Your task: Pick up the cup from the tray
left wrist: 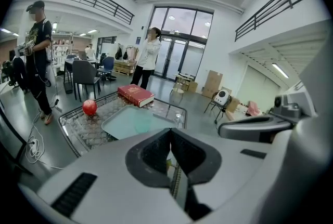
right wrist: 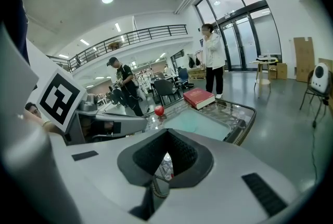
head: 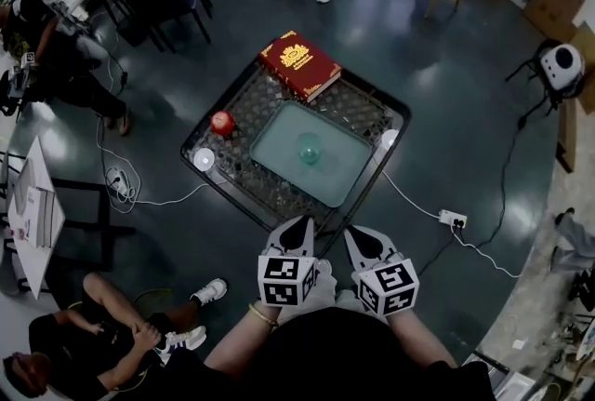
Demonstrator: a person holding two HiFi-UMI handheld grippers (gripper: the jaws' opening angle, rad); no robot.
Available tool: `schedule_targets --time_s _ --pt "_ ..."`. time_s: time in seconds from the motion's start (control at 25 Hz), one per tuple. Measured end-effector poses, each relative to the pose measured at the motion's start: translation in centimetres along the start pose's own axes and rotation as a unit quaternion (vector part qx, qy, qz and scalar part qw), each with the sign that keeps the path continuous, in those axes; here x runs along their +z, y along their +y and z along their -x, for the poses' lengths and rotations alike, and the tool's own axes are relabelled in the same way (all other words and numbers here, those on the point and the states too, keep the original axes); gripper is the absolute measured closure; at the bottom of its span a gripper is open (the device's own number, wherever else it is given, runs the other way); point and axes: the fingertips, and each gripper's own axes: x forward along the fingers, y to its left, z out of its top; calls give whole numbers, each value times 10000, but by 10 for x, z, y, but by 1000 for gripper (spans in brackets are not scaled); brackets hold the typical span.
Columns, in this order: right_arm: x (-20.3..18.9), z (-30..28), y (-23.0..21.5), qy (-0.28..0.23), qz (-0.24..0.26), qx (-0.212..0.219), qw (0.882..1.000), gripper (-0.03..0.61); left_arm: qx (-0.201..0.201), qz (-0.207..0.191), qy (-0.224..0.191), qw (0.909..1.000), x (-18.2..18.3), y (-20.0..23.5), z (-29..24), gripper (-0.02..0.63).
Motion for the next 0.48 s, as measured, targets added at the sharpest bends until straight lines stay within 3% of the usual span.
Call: schedule_targets --time_s 0.28,0.48 --pt "2 -8 -6 117 -92 28 9999 577 111 -31 -11 9999 2 13 -19 590" --pt "3 -15 -12 180 -163 92 9997 577 133 -184 60 9997 0 21 -45 432"
